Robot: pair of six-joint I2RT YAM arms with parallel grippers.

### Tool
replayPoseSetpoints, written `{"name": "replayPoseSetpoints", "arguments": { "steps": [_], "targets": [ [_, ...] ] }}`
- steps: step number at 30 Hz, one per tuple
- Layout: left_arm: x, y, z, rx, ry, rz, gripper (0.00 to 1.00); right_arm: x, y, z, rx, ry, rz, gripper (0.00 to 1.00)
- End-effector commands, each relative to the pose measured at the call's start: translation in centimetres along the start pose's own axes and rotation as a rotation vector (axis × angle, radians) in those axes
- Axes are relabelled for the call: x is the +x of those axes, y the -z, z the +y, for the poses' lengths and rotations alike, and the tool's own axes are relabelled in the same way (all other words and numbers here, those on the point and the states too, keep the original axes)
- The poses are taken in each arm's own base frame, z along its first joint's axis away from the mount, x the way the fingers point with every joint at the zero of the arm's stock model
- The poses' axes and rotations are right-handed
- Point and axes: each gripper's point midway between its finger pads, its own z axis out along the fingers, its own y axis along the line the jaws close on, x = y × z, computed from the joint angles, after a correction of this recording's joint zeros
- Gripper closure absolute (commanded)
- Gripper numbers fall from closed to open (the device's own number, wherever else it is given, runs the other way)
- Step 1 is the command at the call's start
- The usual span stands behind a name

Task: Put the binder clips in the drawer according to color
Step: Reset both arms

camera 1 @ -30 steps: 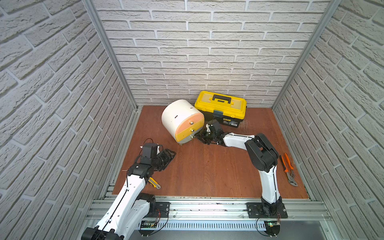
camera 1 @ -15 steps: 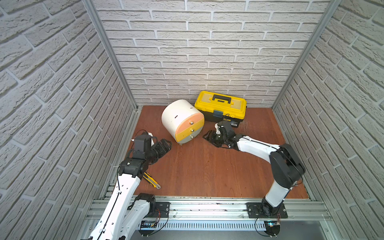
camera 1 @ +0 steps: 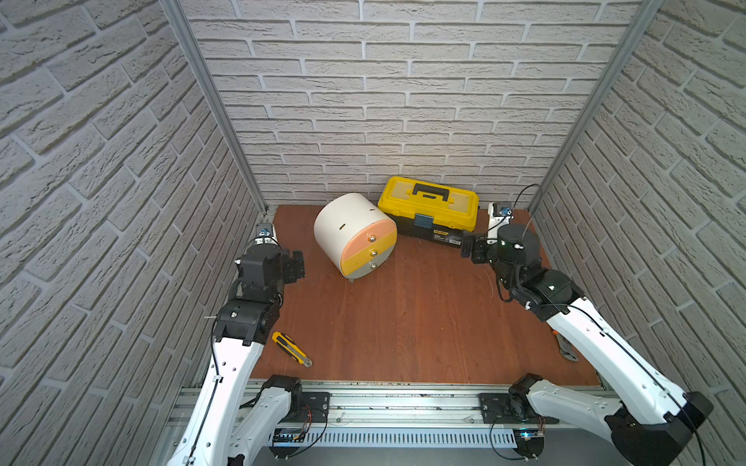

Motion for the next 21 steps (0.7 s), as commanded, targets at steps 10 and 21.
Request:
{"name": "replayPoseSetpoints", "arguments": {
  "steps": [10, 21],
  "targets": [
    [10.0, -7.7, 2.3, -0.232, -0.042, 0.048, 0.02, 12.4, -5.1, -5.9, 0.268, 0.085, 0.024, 0.01],
    [14.9, -14.5, 0.1, -0.116, 0.077, -0.055, 0.03, 21.1, -10.9, -8.8, 0.338, -0.016, 0.018, 0.01]
  ]
}}
